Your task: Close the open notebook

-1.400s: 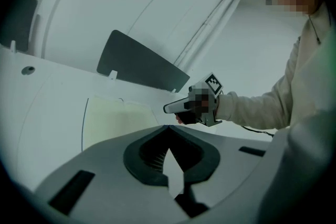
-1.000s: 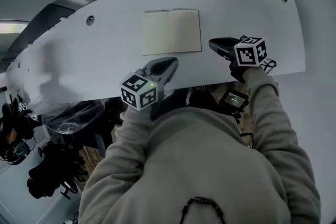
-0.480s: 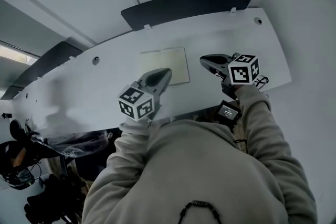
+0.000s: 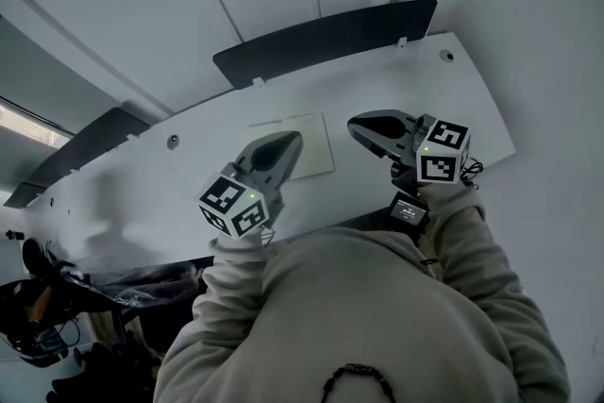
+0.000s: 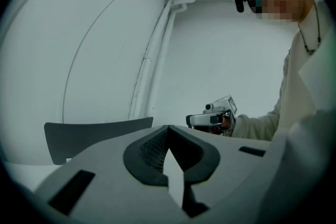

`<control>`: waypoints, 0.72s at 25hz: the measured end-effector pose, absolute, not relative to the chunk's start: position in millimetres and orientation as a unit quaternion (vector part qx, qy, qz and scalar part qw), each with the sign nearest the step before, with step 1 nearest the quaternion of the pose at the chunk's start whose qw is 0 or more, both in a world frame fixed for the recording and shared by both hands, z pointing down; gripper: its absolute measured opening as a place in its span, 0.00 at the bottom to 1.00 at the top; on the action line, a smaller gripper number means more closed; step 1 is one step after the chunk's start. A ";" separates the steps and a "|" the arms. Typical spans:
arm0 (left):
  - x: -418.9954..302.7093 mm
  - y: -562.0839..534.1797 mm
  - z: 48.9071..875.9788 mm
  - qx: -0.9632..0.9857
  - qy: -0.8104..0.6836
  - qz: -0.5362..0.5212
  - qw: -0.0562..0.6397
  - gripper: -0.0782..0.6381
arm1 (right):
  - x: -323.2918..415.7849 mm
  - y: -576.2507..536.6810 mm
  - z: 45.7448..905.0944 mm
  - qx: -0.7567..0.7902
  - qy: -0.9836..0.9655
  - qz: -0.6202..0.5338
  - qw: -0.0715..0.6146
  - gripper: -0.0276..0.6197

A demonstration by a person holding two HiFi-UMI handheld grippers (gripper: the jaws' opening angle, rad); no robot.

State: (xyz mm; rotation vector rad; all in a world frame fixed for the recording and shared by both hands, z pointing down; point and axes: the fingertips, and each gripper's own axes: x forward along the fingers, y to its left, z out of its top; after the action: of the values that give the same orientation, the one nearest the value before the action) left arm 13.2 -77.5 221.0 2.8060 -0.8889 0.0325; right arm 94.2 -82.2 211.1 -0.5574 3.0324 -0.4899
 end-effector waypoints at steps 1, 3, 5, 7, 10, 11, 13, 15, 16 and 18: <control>14.3 -77.5 219.5 0.949 -0.299 0.010 0.096 0.10 | 93.1 -80.1 206.3 -0.177 0.972 -0.155 0.016 0.07; 17.8 -79.5 219.3 0.950 -0.297 0.010 0.097 0.10 | 92.7 -77.7 205.2 -0.171 0.972 -0.160 0.022 0.07; 23.7 -81.2 219.7 0.950 -0.295 0.011 0.099 0.10 | 95.4 -76.3 214.2 -0.176 0.970 -0.168 0.012 0.07; 30.7 -81.2 219.2 0.953 -0.287 0.015 0.097 0.10 | 98.6 -73.4 221.3 -0.178 0.967 -0.180 0.007 0.07; 38.7 -83.9 222.0 0.957 -0.273 0.025 0.095 0.10 | 103.5 -70.3 222.7 -0.173 0.965 -0.195 0.016 0.07; 41.6 -85.0 224.2 0.958 -0.270 0.029 0.095 0.10 | 106.0 -68.7 222.9 -0.175 0.965 -0.195 0.016 0.07; 47.9 -86.0 226.1 0.959 -0.267 0.034 0.093 0.10 | 112.0 -65.6 223.9 -0.183 0.964 -0.190 0.012 0.07; 53.1 -84.6 224.2 0.960 -0.264 0.034 0.089 0.10 | 117.6 -65.0 222.7 -0.184 0.964 -0.192 0.016 0.07; 54.9 -83.2 223.5 0.960 -0.262 0.036 0.088 0.10 | 120.1 -65.9 221.2 -0.182 0.963 -0.198 0.025 0.07; 55.6 -80.3 223.9 0.962 -0.257 0.041 0.087 0.10 | 123.3 -68.1 219.0 -0.181 0.960 -0.207 0.041 0.07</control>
State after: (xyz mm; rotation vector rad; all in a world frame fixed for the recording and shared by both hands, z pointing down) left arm 55.6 -80.3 223.9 2.8650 -0.7661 0.1209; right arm 123.3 -68.1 219.0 -0.5553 2.9401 -0.6347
